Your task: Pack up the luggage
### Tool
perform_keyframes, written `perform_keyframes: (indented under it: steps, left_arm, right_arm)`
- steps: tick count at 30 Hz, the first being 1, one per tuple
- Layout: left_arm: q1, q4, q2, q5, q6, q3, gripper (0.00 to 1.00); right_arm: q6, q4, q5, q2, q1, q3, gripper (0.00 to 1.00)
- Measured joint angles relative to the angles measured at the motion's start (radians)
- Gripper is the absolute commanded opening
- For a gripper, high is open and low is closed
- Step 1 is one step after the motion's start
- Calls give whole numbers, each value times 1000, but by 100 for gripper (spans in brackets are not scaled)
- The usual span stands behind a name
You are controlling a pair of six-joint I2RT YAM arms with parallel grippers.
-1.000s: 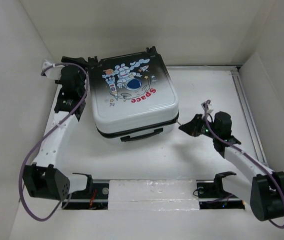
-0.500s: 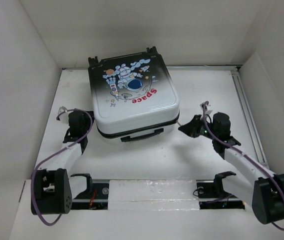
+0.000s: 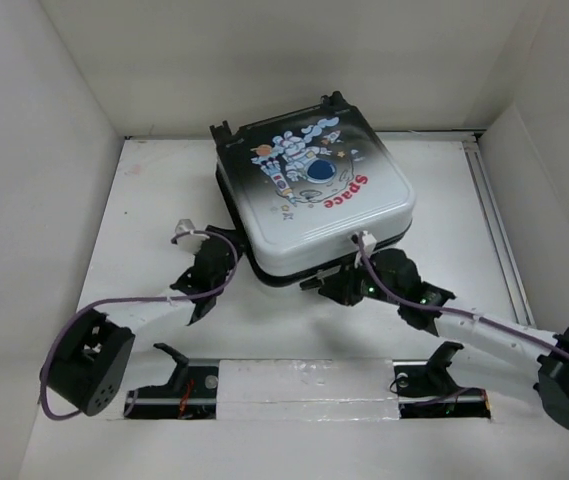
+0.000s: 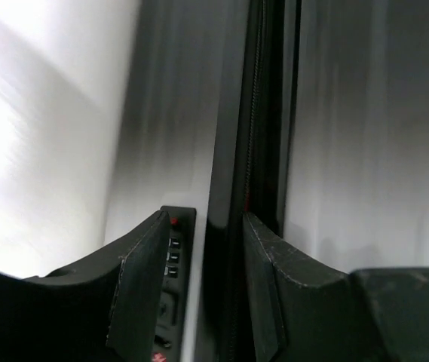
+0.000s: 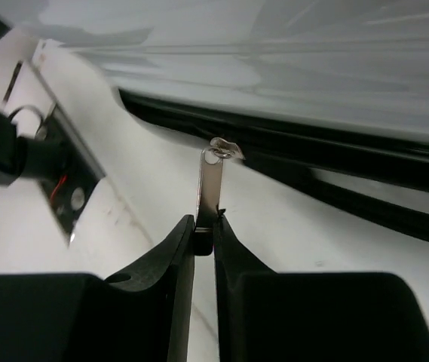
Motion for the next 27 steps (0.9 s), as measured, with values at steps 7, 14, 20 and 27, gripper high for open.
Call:
perform_keyframes:
  steps: [7, 14, 20, 27]
  left_arm:
    - [-244, 43, 89, -104, -50, 27, 40]
    - [-323, -32, 122, -246, -20, 83, 50]
    - [-317, -246, 2, -208, 84, 112, 100]
    - [160, -93, -130, 44, 98, 158, 100]
  right_arm:
    - [30, 25, 87, 82, 203, 43, 0]
    - [70, 54, 172, 85, 249, 28, 0]
    - [83, -38, 165, -64, 200, -8, 0]
    - [49, -113, 2, -150, 10, -10, 0]
